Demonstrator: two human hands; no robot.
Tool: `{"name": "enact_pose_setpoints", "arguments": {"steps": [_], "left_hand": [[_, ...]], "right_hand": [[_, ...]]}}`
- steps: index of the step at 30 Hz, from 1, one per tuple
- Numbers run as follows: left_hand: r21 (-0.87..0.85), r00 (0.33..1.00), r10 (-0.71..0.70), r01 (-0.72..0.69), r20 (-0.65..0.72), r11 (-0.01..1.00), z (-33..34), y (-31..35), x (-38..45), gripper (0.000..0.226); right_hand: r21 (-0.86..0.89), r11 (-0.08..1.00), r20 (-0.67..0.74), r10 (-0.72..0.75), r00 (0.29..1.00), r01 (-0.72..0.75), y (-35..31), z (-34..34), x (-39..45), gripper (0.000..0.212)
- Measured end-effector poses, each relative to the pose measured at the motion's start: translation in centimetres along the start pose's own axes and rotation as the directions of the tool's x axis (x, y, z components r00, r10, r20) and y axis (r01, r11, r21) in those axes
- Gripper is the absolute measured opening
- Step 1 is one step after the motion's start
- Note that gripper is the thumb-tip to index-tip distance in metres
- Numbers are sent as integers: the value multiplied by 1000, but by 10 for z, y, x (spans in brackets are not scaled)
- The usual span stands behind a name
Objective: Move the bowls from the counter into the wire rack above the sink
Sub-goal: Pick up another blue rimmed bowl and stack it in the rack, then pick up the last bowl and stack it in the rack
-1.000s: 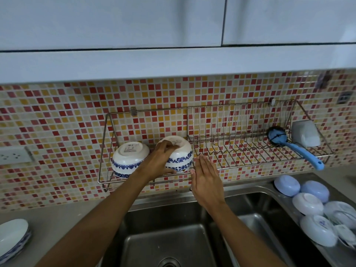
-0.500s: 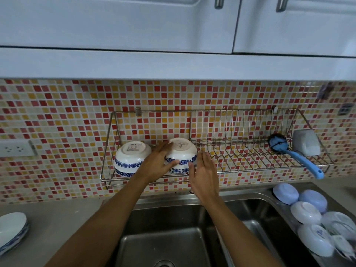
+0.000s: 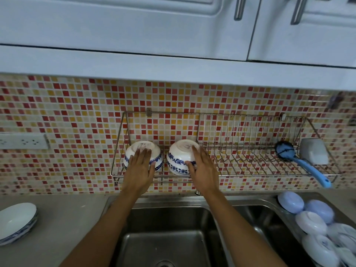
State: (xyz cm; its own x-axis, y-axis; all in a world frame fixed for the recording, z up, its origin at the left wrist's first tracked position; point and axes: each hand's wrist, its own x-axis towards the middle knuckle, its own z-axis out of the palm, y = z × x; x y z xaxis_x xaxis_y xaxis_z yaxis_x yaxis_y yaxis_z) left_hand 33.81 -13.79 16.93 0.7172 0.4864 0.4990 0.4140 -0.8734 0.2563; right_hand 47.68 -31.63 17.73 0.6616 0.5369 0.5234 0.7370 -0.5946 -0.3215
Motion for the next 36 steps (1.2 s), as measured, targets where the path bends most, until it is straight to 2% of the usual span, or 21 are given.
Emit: {"name": "enact_pose_setpoints", "arguments": {"steps": [5, 14, 18, 20, 24, 27, 29, 32, 34, 36], "left_hand": [[53, 997, 55, -58, 60, 997, -4, 0, -2, 76], [78, 999, -46, 44, 15, 996, -4, -1, -22, 72], [46, 999, -32, 32, -7, 998, -7, -6, -36, 78], [29, 1000, -4, 4, 3, 1000, -9, -10, -46, 79], [-10, 999, 28, -27, 20, 1000, -10, -31, -66, 61], [-66, 999, 13, -11, 42, 998, -20, -69, -88, 58], [-140, 999, -25, 30, 34, 990, -33, -102, -105, 61], [-169, 980, -197, 192, -10, 967, -54, -167, -132, 63], [-160, 948, -318, 312, -10, 936, -63, -210, -149, 67], [-141, 912, -411, 407, -4, 903, -72, -257, -168, 82]], "right_hand": [[-34, 999, 34, 19, 999, -18, 0, -2, 0, 54], [-115, 993, 4, 41, 999, -40, -2, 6, -17, 53], [-122, 986, -52, 109, 993, -114, -13, 13, -35, 63], [-91, 989, -94, 109, 990, -118, -26, 19, -49, 63], [30, 998, -128, 56, 990, -53, -75, 44, -73, 59], [108, 994, -93, -5, 996, 15, -123, 67, -84, 57], [161, 979, -84, -113, 990, 126, -158, 83, -93, 53], [274, 921, -15, -285, 958, 278, -218, 121, -112, 51], [327, 913, 104, -290, 951, 242, -251, 148, -128, 55], [363, 921, 292, -256, 922, 141, -287, 176, -142, 59]]}}
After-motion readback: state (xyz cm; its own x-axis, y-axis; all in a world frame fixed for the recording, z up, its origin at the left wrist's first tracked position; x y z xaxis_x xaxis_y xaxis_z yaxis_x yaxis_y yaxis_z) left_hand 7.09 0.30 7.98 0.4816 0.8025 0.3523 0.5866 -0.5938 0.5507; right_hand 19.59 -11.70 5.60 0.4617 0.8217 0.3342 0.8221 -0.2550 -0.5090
